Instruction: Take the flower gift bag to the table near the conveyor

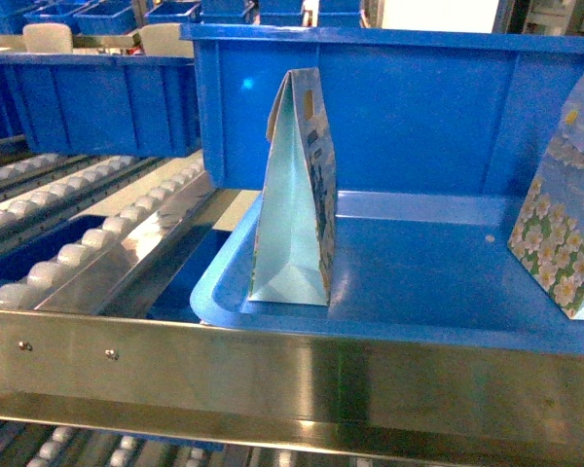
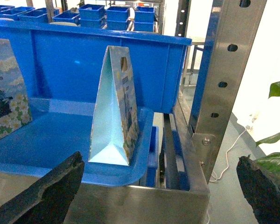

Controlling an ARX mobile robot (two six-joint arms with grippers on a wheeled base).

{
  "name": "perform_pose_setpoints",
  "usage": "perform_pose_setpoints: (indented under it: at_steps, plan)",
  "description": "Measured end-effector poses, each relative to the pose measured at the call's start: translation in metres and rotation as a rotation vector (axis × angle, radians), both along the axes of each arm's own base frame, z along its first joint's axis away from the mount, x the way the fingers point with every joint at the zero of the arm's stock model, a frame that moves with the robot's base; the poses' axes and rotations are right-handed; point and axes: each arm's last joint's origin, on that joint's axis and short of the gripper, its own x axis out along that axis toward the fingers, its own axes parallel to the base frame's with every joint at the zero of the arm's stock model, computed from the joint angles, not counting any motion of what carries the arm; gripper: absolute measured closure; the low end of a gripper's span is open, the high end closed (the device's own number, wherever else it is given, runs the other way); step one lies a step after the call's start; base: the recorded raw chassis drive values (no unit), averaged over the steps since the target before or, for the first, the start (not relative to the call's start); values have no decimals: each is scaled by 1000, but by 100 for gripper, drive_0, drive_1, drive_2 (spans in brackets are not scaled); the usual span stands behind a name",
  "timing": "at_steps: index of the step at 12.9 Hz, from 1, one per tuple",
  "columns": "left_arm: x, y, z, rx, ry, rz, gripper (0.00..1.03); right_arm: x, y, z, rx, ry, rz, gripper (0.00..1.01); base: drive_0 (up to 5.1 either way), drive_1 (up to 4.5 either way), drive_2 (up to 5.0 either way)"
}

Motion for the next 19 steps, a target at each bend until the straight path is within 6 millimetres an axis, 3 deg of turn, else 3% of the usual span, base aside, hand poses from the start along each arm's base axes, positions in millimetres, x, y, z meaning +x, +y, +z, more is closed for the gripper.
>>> perform_pose_setpoints:
  at_steps: [14,17,19]
  plan:
    - [0,-3,1,-9,-5,-22,5,0,3,2,-11,-18,20,3,0,0,0]
    - [13,-2,8,-20,-47,-27,5,16,-1,15,-23,-41,29,3,0,0,0]
    - [29,2,29,-14,-98,-48,5,33,1,37,-31,-107,45,3,0,0,0]
